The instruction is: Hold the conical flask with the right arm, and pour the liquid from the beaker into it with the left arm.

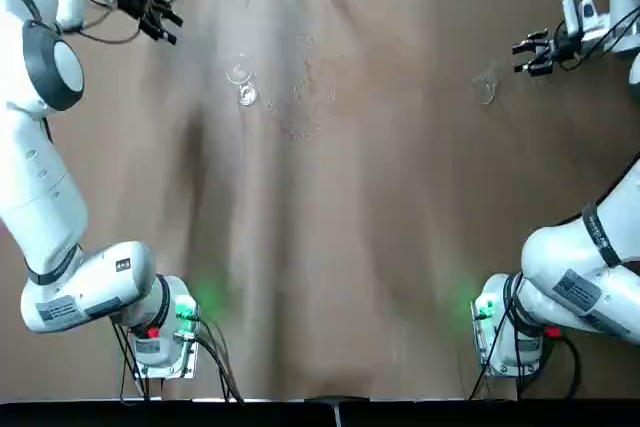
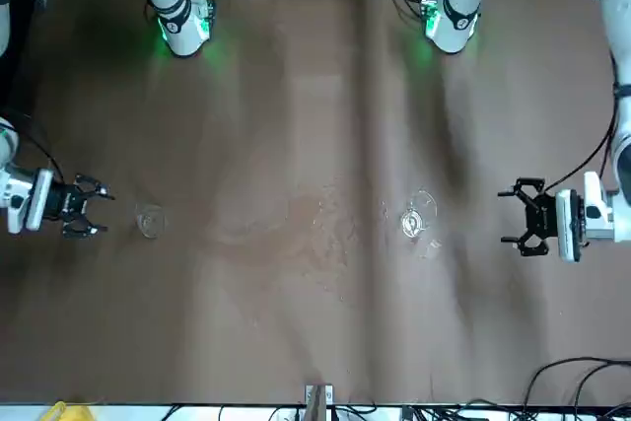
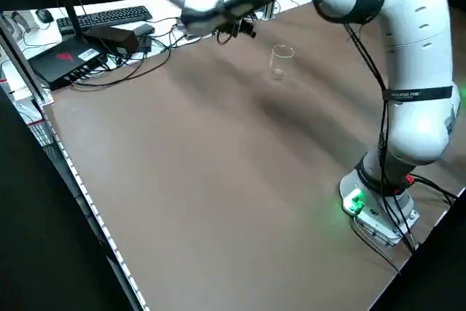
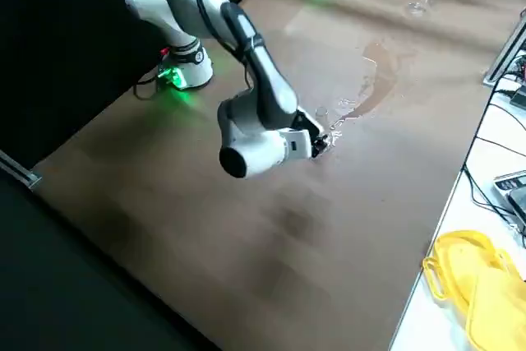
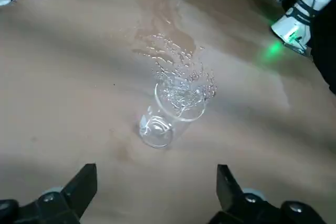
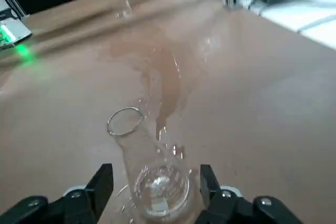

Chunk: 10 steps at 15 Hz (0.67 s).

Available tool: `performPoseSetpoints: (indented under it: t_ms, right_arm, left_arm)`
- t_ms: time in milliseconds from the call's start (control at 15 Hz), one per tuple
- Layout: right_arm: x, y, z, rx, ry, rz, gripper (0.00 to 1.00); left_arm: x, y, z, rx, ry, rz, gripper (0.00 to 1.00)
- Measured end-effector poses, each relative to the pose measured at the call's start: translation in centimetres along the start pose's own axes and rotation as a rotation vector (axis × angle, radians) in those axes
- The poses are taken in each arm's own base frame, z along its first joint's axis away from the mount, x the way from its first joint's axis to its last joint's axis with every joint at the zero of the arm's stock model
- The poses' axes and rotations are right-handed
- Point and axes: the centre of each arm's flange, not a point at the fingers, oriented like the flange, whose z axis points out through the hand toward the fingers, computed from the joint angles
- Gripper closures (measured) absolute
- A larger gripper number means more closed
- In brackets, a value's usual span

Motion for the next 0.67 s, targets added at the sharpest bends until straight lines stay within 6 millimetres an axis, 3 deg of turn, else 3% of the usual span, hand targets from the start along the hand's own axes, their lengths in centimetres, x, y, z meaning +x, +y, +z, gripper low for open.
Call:
performPoseSetpoints:
  t_ms: [133,333,467,667]
  right_arm:
    - [3.7,0.8,-0.5,0.016,-0.091,0.063,0.25]
    - [11.0,1.1,0.6,0.025,-0.249,0.157,0.25]
    - [15.6,1.1,1.7,0.008,-0.334,0.221,0.25]
    - [20.8,0.3,3.4,-0.037,-0.421,0.337,0.25]
  left_arm:
    - [4.2,2.2,-0.8,0.023,-0.063,-0.135,0.00]
    - [8.8,5.1,-1.3,0.078,-0.147,-0.375,0.00]
    - [10.8,6.8,-1.6,0.133,-0.214,-0.517,0.00]
    - [13.0,8.9,-1.9,0.255,-0.331,-0.702,0.00]
